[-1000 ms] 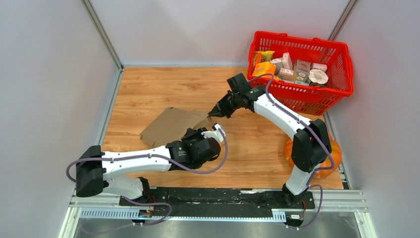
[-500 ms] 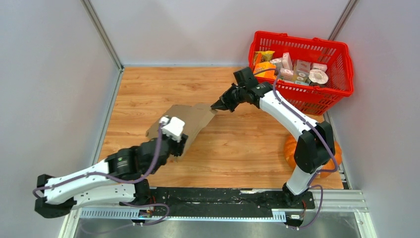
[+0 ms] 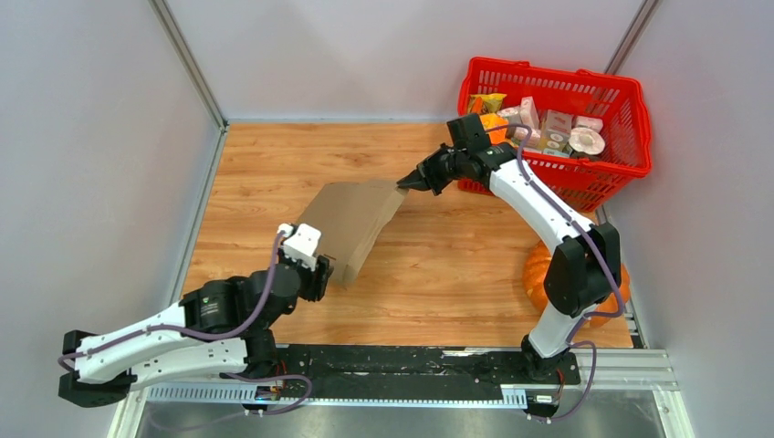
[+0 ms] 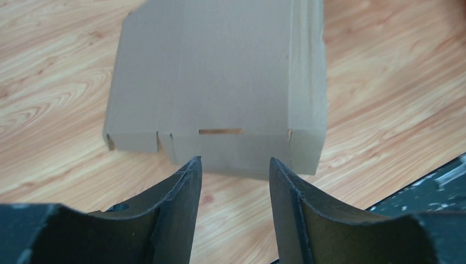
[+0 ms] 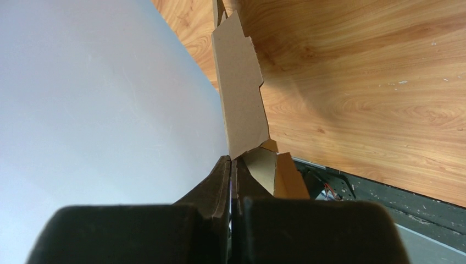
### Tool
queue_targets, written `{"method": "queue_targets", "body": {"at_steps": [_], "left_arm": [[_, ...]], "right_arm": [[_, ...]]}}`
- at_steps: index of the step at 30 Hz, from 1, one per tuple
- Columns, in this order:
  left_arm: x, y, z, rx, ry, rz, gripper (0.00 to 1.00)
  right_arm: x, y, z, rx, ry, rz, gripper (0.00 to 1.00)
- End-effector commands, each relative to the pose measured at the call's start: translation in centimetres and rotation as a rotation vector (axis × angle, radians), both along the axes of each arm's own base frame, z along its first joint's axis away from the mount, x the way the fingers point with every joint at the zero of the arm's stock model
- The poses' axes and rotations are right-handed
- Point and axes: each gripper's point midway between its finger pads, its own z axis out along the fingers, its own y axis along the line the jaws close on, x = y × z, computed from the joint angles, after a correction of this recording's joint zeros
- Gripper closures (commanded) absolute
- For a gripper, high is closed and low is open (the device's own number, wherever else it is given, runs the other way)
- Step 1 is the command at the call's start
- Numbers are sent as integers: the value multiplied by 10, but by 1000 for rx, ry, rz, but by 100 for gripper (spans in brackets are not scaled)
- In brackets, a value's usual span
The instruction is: Fold the paper box
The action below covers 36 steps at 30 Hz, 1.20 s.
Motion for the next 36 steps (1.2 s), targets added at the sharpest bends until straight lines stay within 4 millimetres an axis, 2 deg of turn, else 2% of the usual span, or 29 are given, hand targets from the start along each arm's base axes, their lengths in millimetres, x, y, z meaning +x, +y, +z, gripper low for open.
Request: {"method": "queue_targets", "body": {"at_steps": [1,4,8,17,22,29,32,34,36], "left_arm": [[4,-11,-5,53,2,-14,44],[4,-27,-13,56,-37,-87,45],[9,-34,-22,135,-37,-92,45],[22,-52,-16,257,-143,-58,45],[26,-59,-6,233,-126,44,45],[22,-74,-17,259,-120,101,44],[28,-66,-19,313,-142,176,46],[33,-54,-13,351,-176,260,51],[35,-49,-12,422,-195,291,58]], "right_arm": [[9,-6,17,58,20,-28,100],[13,-14,15,57,40,-61,100],[19,-23,14,60,63,-95,100],[27,-29,19,94,98,-171,100],[33,-35,23,81,105,-226,99],[35,-36,20,98,142,-272,99],[34,-37,21,110,147,-285,99],[33,-38,23,114,148,-297,99],[32,-39,24,116,151,-304,99]]}}
